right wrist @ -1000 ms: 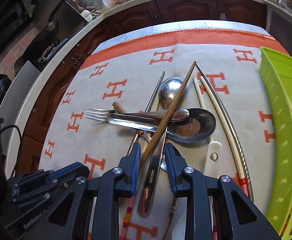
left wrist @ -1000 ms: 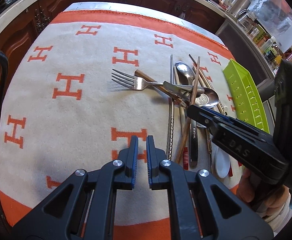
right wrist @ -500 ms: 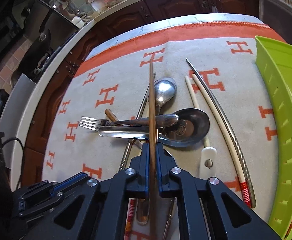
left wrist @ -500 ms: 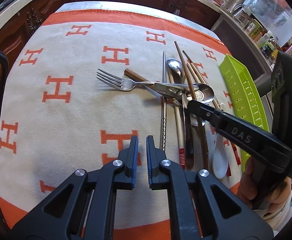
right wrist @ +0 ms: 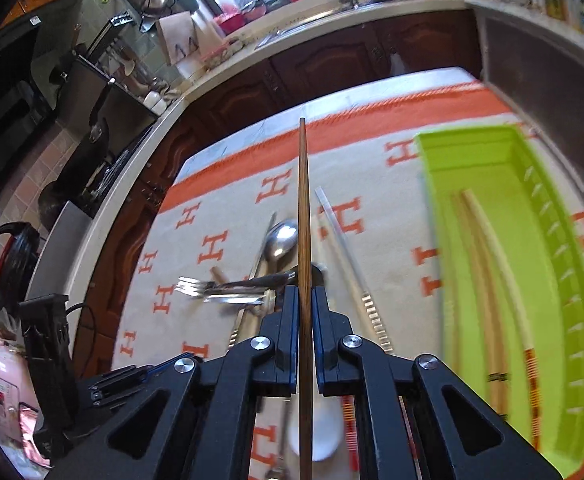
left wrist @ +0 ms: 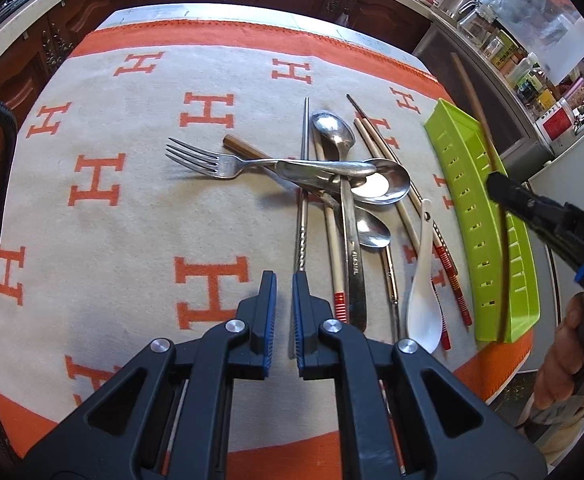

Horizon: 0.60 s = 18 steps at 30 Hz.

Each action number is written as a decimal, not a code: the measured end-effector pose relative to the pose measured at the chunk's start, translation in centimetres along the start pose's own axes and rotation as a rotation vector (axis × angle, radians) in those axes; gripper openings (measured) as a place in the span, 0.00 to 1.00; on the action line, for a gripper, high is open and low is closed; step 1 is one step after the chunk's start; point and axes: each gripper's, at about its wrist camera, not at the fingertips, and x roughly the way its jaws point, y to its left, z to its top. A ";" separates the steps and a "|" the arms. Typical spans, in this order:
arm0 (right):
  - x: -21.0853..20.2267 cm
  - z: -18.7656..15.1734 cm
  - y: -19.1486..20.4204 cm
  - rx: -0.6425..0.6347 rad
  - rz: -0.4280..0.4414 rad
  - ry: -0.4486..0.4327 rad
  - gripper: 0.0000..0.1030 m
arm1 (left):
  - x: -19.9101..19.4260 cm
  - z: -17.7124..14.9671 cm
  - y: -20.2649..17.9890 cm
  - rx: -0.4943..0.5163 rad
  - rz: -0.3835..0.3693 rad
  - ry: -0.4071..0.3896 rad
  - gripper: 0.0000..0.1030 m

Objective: Organize utensils
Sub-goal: 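Lower the wooden chopstick into the green tray and open the right tool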

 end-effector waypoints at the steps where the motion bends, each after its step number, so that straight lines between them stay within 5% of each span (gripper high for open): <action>1: -0.7 0.1 -0.7 -0.010 -0.033 -0.014 0.06 | 0.0 0.0 -0.2 0.004 -0.002 0.001 0.05; 13: -2.5 -0.3 -8.3 -0.028 -0.269 0.004 0.06 | 0.0 0.0 -2.5 0.043 0.022 -0.005 0.05; 18: -2.3 -1.0 -9.3 -0.014 -0.265 0.020 0.15 | 0.1 0.0 -2.9 0.042 0.039 -0.002 0.05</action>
